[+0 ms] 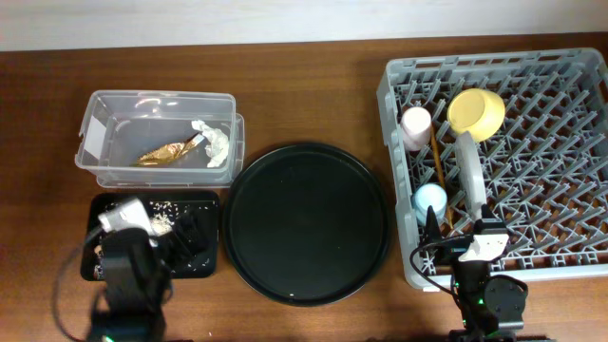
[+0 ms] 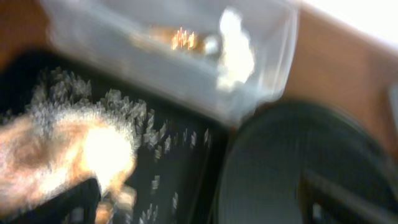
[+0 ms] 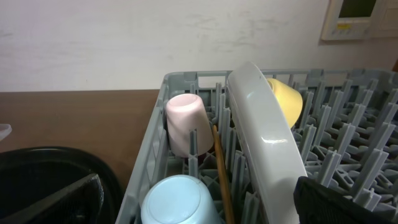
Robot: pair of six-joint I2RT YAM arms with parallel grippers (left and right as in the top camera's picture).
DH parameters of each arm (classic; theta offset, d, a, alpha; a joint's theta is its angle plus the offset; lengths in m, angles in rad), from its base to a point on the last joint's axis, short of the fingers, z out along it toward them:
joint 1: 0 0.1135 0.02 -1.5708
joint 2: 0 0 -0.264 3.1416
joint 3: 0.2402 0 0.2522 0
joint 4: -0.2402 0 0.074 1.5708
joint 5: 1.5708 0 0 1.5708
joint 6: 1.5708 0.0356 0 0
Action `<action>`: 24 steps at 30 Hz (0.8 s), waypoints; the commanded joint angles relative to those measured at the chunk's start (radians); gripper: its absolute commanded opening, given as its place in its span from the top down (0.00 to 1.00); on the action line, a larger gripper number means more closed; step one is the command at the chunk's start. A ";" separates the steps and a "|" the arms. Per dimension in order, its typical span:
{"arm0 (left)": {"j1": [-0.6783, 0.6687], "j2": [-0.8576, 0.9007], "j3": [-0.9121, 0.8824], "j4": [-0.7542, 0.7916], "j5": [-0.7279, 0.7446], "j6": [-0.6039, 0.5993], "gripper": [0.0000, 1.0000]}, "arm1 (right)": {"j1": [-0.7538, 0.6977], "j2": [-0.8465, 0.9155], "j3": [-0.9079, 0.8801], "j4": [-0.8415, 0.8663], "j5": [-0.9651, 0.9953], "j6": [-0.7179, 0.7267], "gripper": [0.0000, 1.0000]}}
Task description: Sort waste into correct bins and load items into the dishwasher rack
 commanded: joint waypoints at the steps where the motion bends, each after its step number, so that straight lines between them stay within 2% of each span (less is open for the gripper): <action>1: 0.002 -0.191 -0.301 0.394 0.103 -0.003 0.01 | -0.006 -0.007 -0.006 -0.005 0.008 0.012 0.01; 2: 0.002 -0.252 -0.391 0.568 0.134 -0.002 0.01 | -0.006 -0.007 -0.006 -0.005 0.008 0.012 0.01; 3: 0.001 -0.288 -0.442 0.675 0.140 -0.003 0.01 | -0.006 -0.007 -0.006 -0.005 0.008 0.012 0.01; 5: 0.001 -0.351 -0.521 0.803 0.138 -0.002 0.01 | -0.006 -0.007 -0.006 -0.005 0.008 0.012 0.01; 7: 0.000 -0.398 -0.550 0.785 0.130 -0.001 0.01 | -0.006 -0.007 -0.006 -0.005 0.008 0.012 0.01; 11: -0.036 -0.480 -0.549 0.666 0.111 0.227 0.01 | -0.006 -0.007 -0.006 -0.005 0.008 0.012 0.01; 14: -0.077 -0.555 -0.549 0.546 0.004 0.299 0.01 | -0.006 -0.007 -0.006 -0.005 0.008 0.012 0.01; 18: -0.124 -0.574 -0.549 0.546 -0.014 0.526 0.01 | -0.006 -0.007 -0.006 -0.005 0.008 0.012 0.01; 22: -0.125 -0.574 -0.549 0.550 -0.065 0.524 0.01 | -0.006 -0.007 -0.006 -0.005 0.008 0.012 0.01; 24: -0.113 -0.574 -0.549 0.552 -0.071 0.447 0.01 | -0.006 -0.007 -0.006 -0.005 0.008 0.012 0.01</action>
